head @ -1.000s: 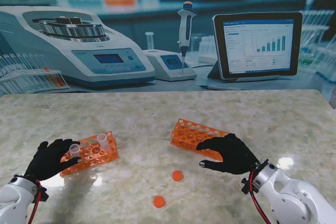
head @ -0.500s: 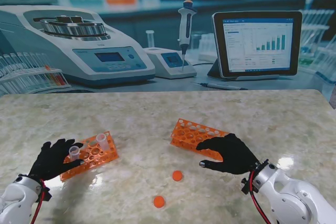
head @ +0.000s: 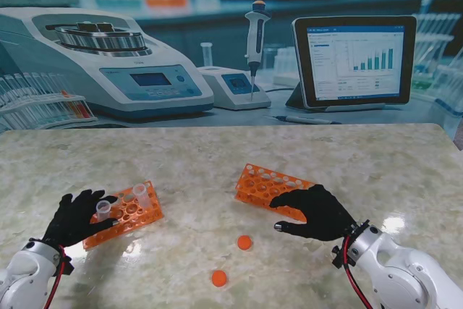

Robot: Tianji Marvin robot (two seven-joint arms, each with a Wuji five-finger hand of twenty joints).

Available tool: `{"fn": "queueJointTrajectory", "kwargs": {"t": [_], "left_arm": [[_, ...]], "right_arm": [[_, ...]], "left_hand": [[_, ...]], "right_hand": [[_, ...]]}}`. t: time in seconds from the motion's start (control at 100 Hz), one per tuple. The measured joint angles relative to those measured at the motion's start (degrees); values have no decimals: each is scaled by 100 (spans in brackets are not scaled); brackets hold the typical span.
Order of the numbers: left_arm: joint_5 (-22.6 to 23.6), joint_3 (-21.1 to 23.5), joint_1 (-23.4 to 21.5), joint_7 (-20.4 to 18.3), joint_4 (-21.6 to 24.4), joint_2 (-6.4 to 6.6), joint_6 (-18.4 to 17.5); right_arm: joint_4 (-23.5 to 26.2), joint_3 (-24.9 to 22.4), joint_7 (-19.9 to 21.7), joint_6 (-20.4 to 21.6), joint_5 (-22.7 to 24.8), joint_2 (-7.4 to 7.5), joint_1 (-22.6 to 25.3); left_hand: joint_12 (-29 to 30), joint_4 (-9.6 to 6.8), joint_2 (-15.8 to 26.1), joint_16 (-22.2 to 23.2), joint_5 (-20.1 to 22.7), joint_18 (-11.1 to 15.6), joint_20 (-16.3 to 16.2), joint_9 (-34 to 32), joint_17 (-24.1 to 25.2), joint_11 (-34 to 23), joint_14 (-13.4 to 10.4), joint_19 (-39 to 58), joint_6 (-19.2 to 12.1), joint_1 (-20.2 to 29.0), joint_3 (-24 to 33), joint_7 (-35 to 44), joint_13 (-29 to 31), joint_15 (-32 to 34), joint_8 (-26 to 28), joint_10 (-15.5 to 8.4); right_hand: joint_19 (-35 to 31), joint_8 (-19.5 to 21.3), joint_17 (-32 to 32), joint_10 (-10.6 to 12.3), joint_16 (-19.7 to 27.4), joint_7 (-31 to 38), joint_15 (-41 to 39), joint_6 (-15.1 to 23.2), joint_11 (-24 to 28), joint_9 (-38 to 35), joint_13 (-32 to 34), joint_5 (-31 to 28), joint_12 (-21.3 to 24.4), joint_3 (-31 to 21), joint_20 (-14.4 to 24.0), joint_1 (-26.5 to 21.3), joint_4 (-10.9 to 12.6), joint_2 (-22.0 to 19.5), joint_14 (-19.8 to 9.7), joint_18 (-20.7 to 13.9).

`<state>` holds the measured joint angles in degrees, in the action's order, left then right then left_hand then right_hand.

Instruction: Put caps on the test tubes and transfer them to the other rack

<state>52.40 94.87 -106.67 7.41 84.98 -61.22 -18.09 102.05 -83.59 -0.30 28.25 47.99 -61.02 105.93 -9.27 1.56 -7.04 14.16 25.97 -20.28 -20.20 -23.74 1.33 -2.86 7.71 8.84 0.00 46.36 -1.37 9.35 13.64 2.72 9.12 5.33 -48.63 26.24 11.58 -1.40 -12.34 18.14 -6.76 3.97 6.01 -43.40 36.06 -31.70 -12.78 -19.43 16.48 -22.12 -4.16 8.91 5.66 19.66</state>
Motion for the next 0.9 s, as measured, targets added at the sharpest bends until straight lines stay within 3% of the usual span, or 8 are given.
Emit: {"fn": "queueJointTrajectory", "kwargs": {"t": [0.24, 0.43, 0.54, 0.66, 0.9], "left_arm": [[-5, -71, 79, 7, -62, 19, 57], [-17, -96, 124, 11, -97, 27, 55], [-21, -97, 135, 20, -108, 28, 40], [-30, -86, 137, 38, -120, 27, 0], [-13, -26, 103, 64, -119, 13, -103]], "right_arm": [[4, 7, 7, 0, 3, 1, 8], [39, -1, 11, -7, 7, 1, 44], [51, -2, 11, -9, 8, 1, 57], [71, -4, 13, -14, 8, 1, 69], [88, -4, 13, -21, 11, 1, 85]], "left_hand": [[67, 8, 45, -1, 79, 66, 0, 4, 62, 0, -69, -51, -226, -9, -72, 56, -4, -2, 5, -61], [75, 8, -2, -2, 203, 96, 0, 4, 64, 0, -84, -95, -600, 25, -208, 209, -5, -2, 206, -124], [80, 1, -18, -2, 282, 108, 0, 4, 67, -6, -129, -127, -670, 49, -263, 209, -5, -2, 252, -131], [87, 0, -21, -2, 354, 120, 0, 2, 74, -66, -138, -137, -703, 106, -351, 212, -5, -2, 261, -329], [87, 4, -23, -2, 405, 125, 0, 1, 75, -131, -140, -139, -819, 184, -412, 478, -5, -2, 266, -386]], "right_hand": [[0, 0, 0, 0, 0, 0, -3, 0, 0, 0, 0, 0, 0, 0, 0, 0, 0, 0, 0, 0], [0, 0, 0, 0, 0, 0, -6, 0, 0, 0, 0, 0, 0, 0, 0, 0, 0, 0, 0, 0], [0, 0, -1, 0, 0, 0, 0, 0, 0, 0, 0, 0, 0, 0, 0, 0, 0, 0, 0, 0], [0, 0, -1, 0, 0, 0, 0, 0, 0, 0, 0, 0, 0, 0, 0, 0, 0, 0, 0, 0], [0, 0, -1, 0, 0, 0, -1, 0, 0, 0, 0, 0, 0, 0, 0, 0, 0, 0, 0, 0]]}}
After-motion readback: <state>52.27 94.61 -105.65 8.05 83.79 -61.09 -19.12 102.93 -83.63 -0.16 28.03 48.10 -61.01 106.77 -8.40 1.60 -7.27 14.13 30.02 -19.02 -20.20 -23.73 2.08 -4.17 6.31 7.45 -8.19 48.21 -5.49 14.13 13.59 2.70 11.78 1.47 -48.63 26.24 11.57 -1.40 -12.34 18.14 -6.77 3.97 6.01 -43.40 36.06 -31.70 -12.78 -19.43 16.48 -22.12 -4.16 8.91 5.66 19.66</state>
